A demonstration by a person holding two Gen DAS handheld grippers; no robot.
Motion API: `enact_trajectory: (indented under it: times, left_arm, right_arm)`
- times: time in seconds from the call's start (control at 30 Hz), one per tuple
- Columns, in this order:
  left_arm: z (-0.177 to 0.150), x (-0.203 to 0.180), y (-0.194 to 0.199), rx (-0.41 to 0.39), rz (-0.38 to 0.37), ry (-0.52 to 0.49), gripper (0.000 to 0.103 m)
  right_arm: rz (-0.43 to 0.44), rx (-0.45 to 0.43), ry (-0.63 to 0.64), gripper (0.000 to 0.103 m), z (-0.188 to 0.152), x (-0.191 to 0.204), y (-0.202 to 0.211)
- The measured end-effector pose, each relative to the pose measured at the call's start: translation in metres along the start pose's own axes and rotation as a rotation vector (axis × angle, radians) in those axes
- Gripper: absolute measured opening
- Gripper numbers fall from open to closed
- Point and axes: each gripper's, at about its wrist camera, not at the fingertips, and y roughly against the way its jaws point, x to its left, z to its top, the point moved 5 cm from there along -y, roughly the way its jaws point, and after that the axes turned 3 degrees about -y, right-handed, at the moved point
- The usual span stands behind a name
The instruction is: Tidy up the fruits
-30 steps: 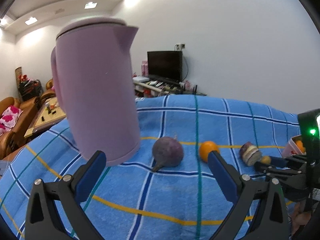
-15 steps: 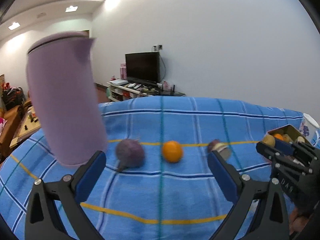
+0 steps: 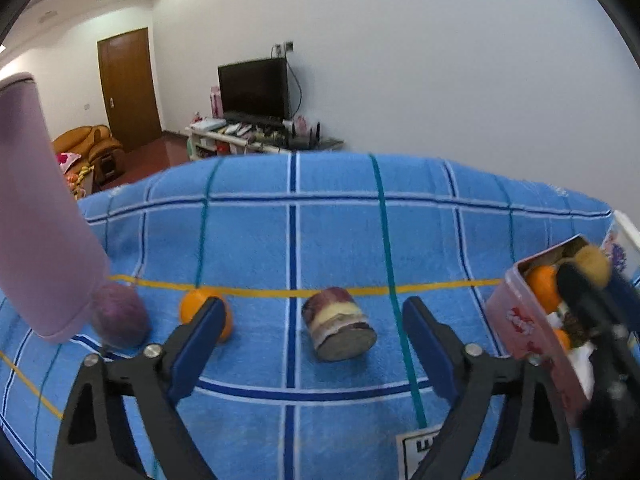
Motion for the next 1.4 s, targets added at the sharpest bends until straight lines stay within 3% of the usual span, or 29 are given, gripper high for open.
enact_trajectory:
  times: [0.1, 0.27, 0.33, 0.5, 0.6, 0.77, 1.4]
  left_arm:
    - [-0.003, -0.001, -0.013, 0.054, 0.010, 0.013, 0.082]
    - [-0.007, -0.005, -0.024, 0.116, -0.014, 0.012, 0.056]
    - [-0.009, -0.012, -0.026, 0.130, -0.038, -0.016, 0.050]
    - [-0.011, -0.010, -0.020, 0.118, -0.092, 0.021, 0.048]
    - [-0.010, -0.003, -0.008, 0.061, -0.095, 0.057, 0.048]
    - [-0.014, 0.004, 0.027, -0.070, -0.031, 0.054, 0.048]
    - [-0.034, 0.032, 0.071, -0.179, 0.048, 0.087, 0.048]
  right_arm:
    - [-0.004, -0.005, -0.010, 0.032, 0.003, -0.004, 0.000]
    - [0.002, 0.000, -0.018, 0.032, 0.005, -0.005, -0.002]
    - [0.006, 0.000, -0.020, 0.032, 0.005, -0.005, -0.002]
    - [0.006, -0.003, -0.015, 0.032, 0.004, -0.004, -0.002]
    - [0.008, -0.002, -0.015, 0.032, 0.003, -0.003, -0.002]
    - [0.006, -0.013, 0.004, 0.032, 0.002, 0.001, 0.000]
    - [0.020, -0.032, 0.061, 0.032, -0.006, 0.019, 0.007]
